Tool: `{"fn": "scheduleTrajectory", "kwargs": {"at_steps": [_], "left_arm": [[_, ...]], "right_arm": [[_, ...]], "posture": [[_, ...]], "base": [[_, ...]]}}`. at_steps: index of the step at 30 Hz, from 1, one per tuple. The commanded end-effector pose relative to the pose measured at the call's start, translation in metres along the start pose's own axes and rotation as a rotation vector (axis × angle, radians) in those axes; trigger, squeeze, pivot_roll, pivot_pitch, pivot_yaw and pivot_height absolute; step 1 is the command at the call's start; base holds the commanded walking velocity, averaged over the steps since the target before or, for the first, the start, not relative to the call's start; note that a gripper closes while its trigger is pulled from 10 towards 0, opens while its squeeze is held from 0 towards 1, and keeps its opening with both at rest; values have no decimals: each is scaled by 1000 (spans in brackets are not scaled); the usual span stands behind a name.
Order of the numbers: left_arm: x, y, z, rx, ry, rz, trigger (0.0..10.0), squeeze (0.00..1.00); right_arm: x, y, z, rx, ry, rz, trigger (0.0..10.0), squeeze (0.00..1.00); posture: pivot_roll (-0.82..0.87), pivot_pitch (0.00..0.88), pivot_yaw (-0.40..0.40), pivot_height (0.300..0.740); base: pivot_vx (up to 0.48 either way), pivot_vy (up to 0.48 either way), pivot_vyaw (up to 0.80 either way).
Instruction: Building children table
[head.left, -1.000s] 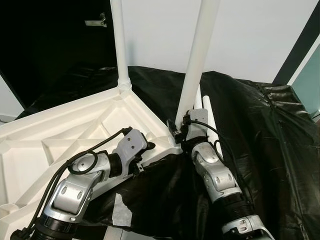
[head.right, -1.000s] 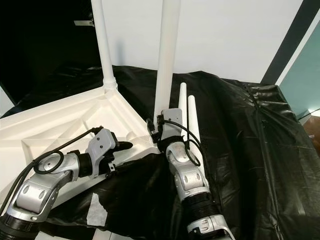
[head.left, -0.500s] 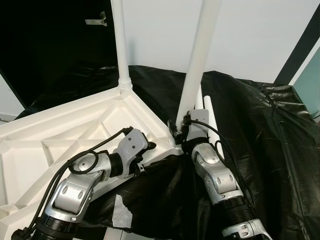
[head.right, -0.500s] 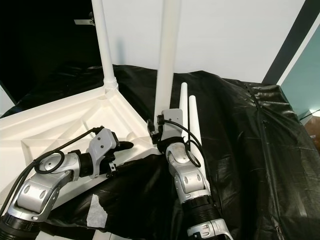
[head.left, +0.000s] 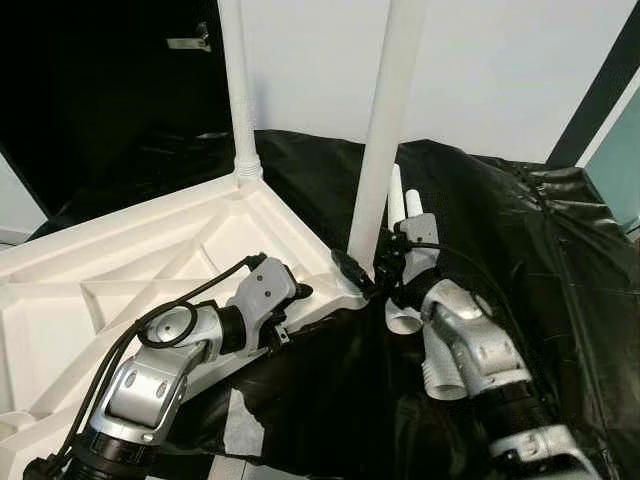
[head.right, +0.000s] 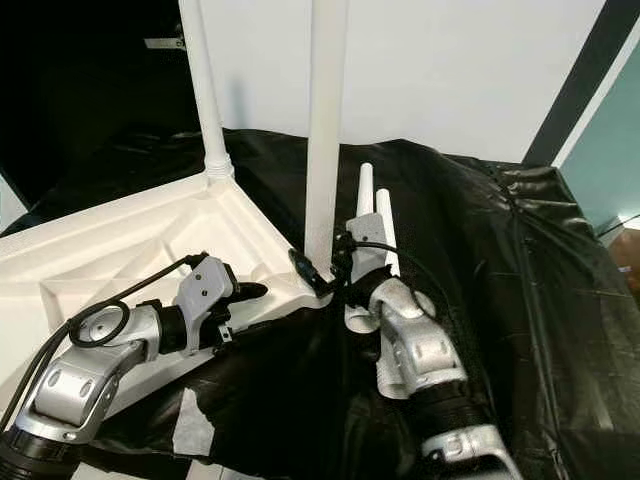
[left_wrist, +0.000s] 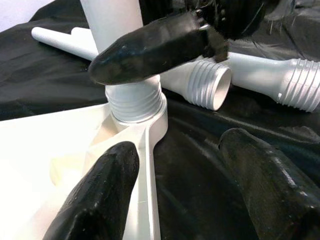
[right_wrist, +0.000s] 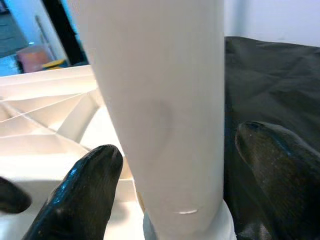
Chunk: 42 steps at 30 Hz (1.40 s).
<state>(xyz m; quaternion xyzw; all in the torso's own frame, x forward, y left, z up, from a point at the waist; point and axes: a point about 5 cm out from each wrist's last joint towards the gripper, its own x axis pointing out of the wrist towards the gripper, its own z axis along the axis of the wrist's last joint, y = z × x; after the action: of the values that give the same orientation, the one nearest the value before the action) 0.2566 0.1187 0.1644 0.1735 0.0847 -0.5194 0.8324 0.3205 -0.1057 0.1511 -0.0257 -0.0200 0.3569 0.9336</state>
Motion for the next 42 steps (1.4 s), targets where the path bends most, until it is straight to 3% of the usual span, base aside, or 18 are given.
{"fn": "scheduleTrajectory", "kwargs": {"at_steps": [1, 7, 20, 21, 22, 36, 37, 42], "left_arm": [[0, 4, 2, 12, 2, 46, 10000, 0], [-1, 6, 3, 19, 1, 51, 10000, 0], [5, 2, 4, 20, -7, 39, 10000, 0], [5, 2, 4, 21, -7, 38, 10000, 0], [5, 2, 4, 22, -7, 37, 10000, 0], [2, 3, 1, 22, -2, 39, 10000, 0], [2, 3, 1, 22, -2, 40, 10000, 0], [1, 3, 0, 21, 1, 44, 10000, 0]], "right_arm": [[1, 0, 0, -3, -3, 50, 10000, 0], [10, -15, 2, -84, 34, 200, 10000, 0], [28, -12, -5, -109, 72, 267, 10000, 0], [29, -10, -8, -98, 76, 273, 6196, 0], [30, -9, -10, -90, 76, 281, 0, 0], [28, -10, -18, -42, 68, 263, 0, 0], [29, -11, -19, -51, 77, 231, 10000, 0], [30, -14, -23, -72, 116, 96, 10000, 0]], "posture": [[58, 0, -45, 740], [68, 0, -46, 740], [77, 0, -47, 740], [79, 0, -47, 740], [79, 0, -47, 740], [76, 0, -48, 740], [76, 0, -50, 740], [74, 0, -56, 740]], "base": [[0, 0, 0], [0, 0, 0], [0, 0, 0], [0, 0, 0], [0, 0, 0], [0, 0, 0], [0, 0, 0], [0, 0, 0]]}}
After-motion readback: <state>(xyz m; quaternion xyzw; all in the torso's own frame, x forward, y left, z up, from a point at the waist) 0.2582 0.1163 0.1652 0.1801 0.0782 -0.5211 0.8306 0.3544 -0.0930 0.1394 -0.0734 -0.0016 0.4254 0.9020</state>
